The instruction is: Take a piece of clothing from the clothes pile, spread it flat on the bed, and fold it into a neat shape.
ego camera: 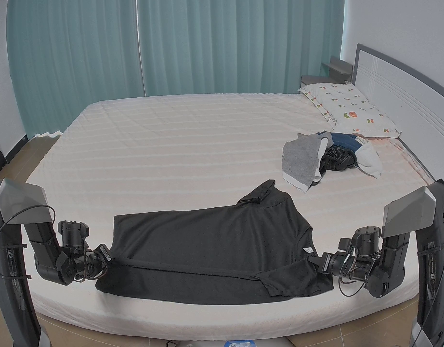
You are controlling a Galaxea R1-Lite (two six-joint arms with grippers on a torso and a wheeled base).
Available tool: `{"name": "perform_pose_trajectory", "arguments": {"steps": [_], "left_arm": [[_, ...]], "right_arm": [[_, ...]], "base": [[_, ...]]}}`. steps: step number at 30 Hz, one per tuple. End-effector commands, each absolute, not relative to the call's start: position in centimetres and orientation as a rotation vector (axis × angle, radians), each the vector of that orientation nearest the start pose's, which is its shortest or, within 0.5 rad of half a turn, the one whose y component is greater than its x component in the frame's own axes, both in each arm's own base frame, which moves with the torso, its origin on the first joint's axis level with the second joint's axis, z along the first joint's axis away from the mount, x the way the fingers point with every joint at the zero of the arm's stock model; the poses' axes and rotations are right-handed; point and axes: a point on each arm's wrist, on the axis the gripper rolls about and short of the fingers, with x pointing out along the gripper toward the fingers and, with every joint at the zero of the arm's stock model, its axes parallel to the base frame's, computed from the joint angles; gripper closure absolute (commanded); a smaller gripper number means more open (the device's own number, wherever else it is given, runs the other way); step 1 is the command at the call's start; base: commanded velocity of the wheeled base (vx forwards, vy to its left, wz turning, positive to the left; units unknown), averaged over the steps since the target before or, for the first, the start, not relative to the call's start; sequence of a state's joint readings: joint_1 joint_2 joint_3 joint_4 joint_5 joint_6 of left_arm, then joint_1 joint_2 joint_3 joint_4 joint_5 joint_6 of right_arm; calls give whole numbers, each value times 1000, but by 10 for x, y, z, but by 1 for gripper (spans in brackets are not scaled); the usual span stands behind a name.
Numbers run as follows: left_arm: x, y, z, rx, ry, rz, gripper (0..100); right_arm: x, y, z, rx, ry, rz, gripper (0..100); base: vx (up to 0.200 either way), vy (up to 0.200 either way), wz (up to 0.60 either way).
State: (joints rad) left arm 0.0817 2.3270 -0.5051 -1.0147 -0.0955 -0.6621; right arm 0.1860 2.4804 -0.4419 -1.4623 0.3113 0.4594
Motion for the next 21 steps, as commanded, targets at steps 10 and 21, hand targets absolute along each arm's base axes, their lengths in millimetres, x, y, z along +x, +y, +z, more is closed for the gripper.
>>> {"name": "perform_pose_trajectory", "arguments": {"steps": [10, 21], "left_arm": [[305, 25, -44, -700, 780, 262, 100], [302, 25, -40, -701, 796, 269, 100]], "right_arm": [[313, 54, -49, 497, 598, 331, 100], [328, 57, -55, 532, 581, 325, 100]], "base": [[0, 0, 0], [0, 0, 0]]}}
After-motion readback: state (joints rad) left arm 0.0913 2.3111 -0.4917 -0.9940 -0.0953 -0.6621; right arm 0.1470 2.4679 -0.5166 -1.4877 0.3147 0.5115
